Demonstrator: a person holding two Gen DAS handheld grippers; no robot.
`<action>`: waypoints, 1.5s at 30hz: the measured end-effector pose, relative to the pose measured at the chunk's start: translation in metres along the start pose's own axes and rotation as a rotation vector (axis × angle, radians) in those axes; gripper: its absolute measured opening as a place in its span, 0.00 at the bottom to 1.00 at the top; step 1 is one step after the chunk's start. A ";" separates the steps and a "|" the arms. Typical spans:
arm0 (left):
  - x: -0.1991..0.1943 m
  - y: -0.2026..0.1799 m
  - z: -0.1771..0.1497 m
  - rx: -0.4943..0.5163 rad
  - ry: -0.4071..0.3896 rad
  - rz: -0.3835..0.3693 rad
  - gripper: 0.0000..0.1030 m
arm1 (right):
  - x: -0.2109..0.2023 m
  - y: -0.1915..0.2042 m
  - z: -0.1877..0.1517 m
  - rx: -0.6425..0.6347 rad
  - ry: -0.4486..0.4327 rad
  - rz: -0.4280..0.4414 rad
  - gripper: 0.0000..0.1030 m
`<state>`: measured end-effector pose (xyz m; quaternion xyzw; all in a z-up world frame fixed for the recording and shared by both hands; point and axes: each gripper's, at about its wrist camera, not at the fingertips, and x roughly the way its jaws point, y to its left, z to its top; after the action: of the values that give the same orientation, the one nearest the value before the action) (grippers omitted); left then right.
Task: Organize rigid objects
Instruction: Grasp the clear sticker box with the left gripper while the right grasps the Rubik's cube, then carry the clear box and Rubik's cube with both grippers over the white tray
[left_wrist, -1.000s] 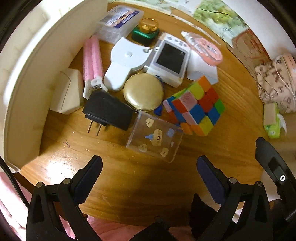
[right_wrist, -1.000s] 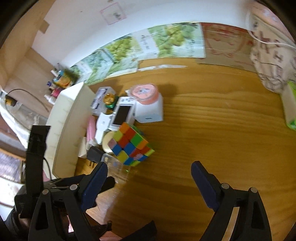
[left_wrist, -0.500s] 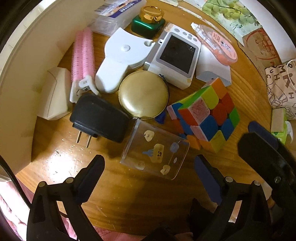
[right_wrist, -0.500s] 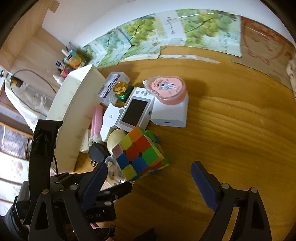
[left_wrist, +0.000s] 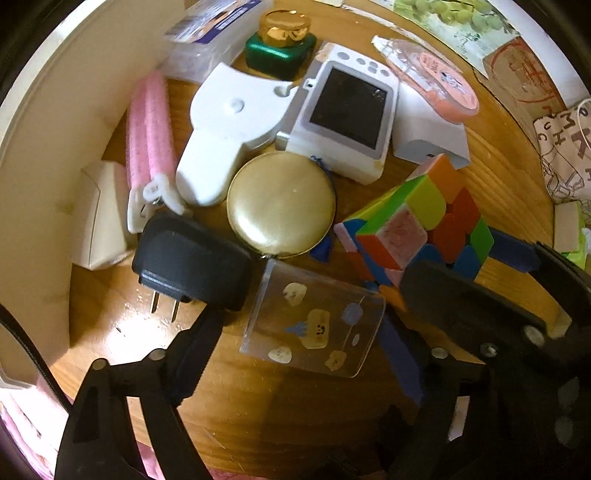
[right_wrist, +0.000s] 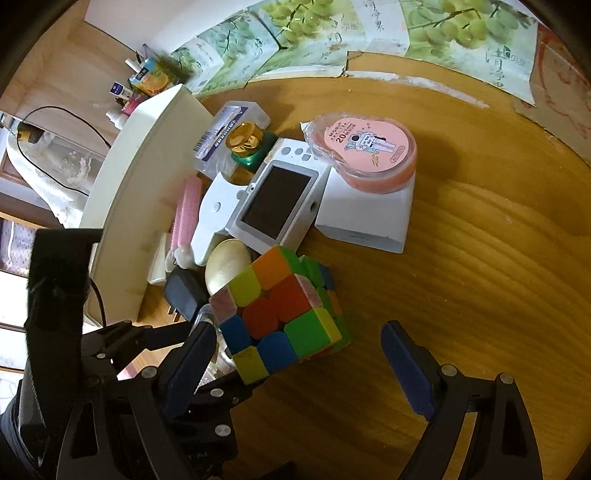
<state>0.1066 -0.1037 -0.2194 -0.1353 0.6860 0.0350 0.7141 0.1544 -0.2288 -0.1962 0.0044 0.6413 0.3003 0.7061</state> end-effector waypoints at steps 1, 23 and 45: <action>0.000 -0.002 0.003 0.004 -0.002 0.001 0.79 | 0.001 -0.001 0.001 -0.001 0.003 0.010 0.89; -0.007 -0.012 0.021 0.014 -0.019 0.011 0.67 | 0.013 0.007 0.006 -0.039 0.051 0.037 0.73; -0.017 -0.002 -0.028 0.012 -0.021 -0.039 0.65 | -0.023 -0.030 -0.038 0.173 -0.012 0.090 0.65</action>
<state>0.0789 -0.1103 -0.2027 -0.1437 0.6759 0.0185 0.7227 0.1320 -0.2775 -0.1942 0.0959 0.6598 0.2755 0.6925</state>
